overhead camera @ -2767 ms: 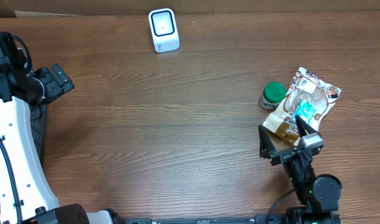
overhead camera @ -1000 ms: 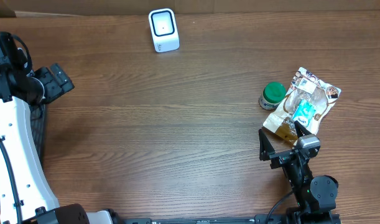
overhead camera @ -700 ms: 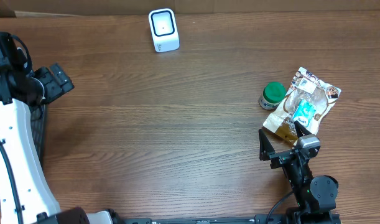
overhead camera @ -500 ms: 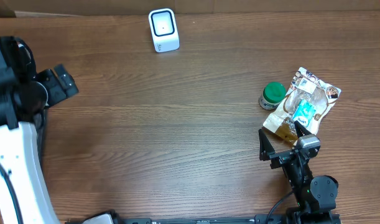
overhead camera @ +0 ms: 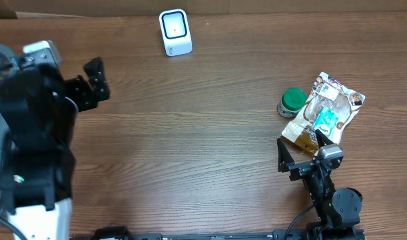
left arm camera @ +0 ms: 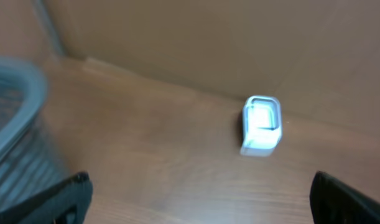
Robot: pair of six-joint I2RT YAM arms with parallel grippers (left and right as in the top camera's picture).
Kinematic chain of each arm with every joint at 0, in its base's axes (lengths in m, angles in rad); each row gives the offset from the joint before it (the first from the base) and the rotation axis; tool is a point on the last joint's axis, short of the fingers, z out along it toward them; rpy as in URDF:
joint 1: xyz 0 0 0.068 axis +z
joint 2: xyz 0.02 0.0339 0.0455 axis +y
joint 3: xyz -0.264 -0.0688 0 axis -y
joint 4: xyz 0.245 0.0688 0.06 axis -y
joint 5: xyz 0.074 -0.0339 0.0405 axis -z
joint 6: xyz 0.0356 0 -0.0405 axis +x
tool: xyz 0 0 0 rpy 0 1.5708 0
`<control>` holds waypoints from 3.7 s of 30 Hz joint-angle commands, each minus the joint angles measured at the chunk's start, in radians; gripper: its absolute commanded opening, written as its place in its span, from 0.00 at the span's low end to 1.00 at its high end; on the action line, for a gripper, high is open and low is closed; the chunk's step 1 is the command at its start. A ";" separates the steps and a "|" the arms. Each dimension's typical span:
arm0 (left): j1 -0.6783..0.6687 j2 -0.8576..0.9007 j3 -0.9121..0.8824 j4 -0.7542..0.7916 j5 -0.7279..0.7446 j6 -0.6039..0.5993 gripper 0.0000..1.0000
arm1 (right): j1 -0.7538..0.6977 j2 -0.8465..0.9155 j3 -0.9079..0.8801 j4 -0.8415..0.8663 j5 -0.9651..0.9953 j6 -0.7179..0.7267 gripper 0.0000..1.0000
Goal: Scan the item barcode
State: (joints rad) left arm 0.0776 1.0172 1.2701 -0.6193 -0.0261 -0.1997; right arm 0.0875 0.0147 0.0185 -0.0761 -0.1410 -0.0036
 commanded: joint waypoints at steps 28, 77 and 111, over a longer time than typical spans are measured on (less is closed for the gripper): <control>-0.007 -0.892 -1.184 0.804 0.149 0.232 1.00 | 0.008 -0.012 -0.011 0.003 0.009 -0.005 1.00; -0.013 -1.013 -1.265 0.553 0.150 0.222 1.00 | 0.008 -0.011 -0.011 0.003 0.009 -0.005 1.00; -0.013 -1.013 -1.265 0.553 0.150 0.223 0.99 | 0.008 -0.011 -0.011 0.003 0.009 -0.005 1.00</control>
State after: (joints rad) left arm 0.0715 0.0151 0.0090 -0.0643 0.1345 0.0109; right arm 0.0875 0.0147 0.0185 -0.0757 -0.1410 -0.0040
